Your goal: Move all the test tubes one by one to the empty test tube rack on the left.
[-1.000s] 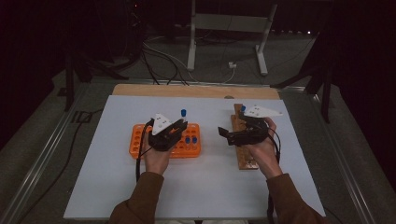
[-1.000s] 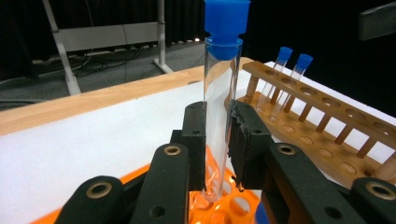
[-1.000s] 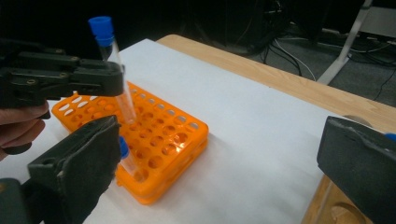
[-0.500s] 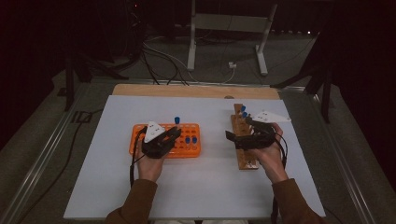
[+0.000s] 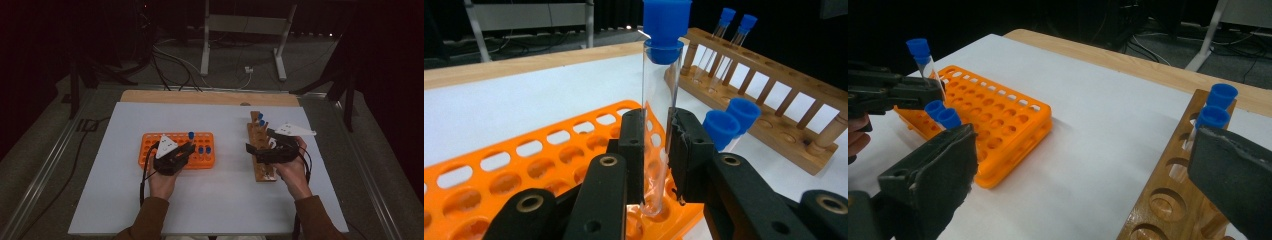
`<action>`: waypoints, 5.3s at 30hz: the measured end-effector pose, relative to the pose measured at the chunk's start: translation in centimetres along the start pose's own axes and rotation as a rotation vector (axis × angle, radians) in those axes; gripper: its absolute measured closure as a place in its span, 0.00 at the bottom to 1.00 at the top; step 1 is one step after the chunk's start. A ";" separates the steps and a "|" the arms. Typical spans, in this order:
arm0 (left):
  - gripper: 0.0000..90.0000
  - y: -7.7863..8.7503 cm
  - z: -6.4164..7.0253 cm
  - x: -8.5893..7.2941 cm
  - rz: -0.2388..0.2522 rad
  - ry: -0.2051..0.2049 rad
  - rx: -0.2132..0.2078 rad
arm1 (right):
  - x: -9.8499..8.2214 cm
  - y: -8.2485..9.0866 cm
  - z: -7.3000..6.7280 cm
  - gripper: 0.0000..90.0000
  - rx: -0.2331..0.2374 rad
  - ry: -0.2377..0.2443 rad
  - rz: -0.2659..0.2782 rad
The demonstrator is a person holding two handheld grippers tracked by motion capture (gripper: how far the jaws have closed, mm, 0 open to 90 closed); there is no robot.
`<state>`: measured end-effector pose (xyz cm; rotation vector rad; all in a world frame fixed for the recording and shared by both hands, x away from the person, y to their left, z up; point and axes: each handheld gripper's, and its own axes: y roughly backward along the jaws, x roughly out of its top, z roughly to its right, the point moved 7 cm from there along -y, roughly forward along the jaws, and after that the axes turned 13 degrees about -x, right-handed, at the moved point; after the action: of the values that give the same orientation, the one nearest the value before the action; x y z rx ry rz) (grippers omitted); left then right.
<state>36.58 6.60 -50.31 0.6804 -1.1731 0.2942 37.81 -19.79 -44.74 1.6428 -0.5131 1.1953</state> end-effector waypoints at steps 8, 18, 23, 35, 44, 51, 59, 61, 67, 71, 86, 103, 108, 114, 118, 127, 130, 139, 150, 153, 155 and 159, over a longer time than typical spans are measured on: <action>0.87 -0.4 0.2 -1.1 -0.031 -0.003 -0.004 | -0.4 0.2 0.4 0.00 -0.005 -0.008 0.001; 0.87 -0.8 0.2 -2.3 -0.077 -0.022 0.004 | -0.9 0.3 0.8 0.00 -0.012 -0.007 0.000; 0.87 -0.8 0.2 -2.6 -0.095 -0.034 0.009 | -1.1 0.4 0.9 0.00 -0.012 -0.007 -0.001; 0.87 -0.8 0.4 -2.9 -0.124 -0.061 0.014 | -1.3 0.4 1.0 0.00 -0.009 -0.006 -0.002; 0.87 -1.1 0.5 -3.4 -0.159 -0.089 0.024 | -1.4 0.3 1.1 0.00 -0.007 -0.006 -0.007; 0.87 -1.1 0.6 -3.4 -0.165 -0.099 0.028 | -1.6 0.3 1.4 0.00 -0.013 -0.010 -0.009; 0.77 -0.7 0.4 -3.2 -0.143 -0.059 0.024 | -1.4 0.3 1.6 0.00 -0.023 -0.009 -0.009; 0.68 -0.3 0.2 -2.9 -0.129 -0.048 0.024 | -1.4 0.3 1.8 0.00 -0.027 -0.007 -0.009; 0.44 1.5 -0.1 -1.9 -0.069 -0.003 -0.018 | -1.2 0.1 2.5 0.00 -0.048 -0.011 -0.015; 0.38 2.7 -0.7 -1.2 -0.022 0.034 -0.024 | -0.8 0.0 2.7 0.00 -0.059 -0.008 -0.014; 0.11 5.2 -1.9 0.5 0.044 0.074 0.002 | 0.7 -1.9 4.0 0.01 -0.129 0.034 -0.041; 0.01 5.7 -2.0 0.8 0.043 0.036 0.033 | 0.9 -4.6 5.2 0.07 -0.159 -0.004 -0.058; 0.01 5.7 -2.0 1.0 0.047 0.039 0.030 | 1.0 -5.1 5.3 0.08 -0.163 -0.018 -0.050; 0.01 5.6 -1.9 1.0 0.047 0.043 0.030 | 0.9 -5.9 5.4 0.09 -0.163 -0.027 -0.056; 0.01 5.7 -2.0 1.0 0.050 0.046 0.032 | 0.7 -6.3 5.6 0.11 -0.170 -0.030 -0.059; 0.01 5.7 -2.1 0.9 0.049 0.054 0.034 | 0.3 -6.8 6.3 0.27 -0.190 -0.045 -0.072; 0.01 5.7 -2.0 0.9 0.046 0.054 0.034 | 0.1 -7.0 6.3 0.39 -0.190 -0.042 -0.077; 0.01 5.3 -1.8 0.7 0.031 0.051 0.025 | -0.3 -7.4 6.6 0.62 -0.213 -0.044 -0.085; 0.01 4.9 -1.6 0.5 0.016 0.048 0.016 | -0.7 -8.2 6.8 0.80 -0.231 -0.052 -0.094; 0.01 4.9 -1.7 0.5 0.016 0.049 0.015 | -0.8 -8.4 7.0 0.81 -0.241 -0.058 -0.095; 0.01 4.9 -1.7 0.5 0.016 0.049 0.015 | -0.9 -8.4 7.0 0.83 -0.239 -0.064 -0.093; 0.01 4.9 -1.6 0.5 0.015 0.047 0.014 | -1.0 -8.5 6.8 0.84 -0.241 -0.059 -0.094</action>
<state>35.27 11.33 -48.60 0.6736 -1.1322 0.3293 47.22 -22.56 -49.70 1.4822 -0.5872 0.9782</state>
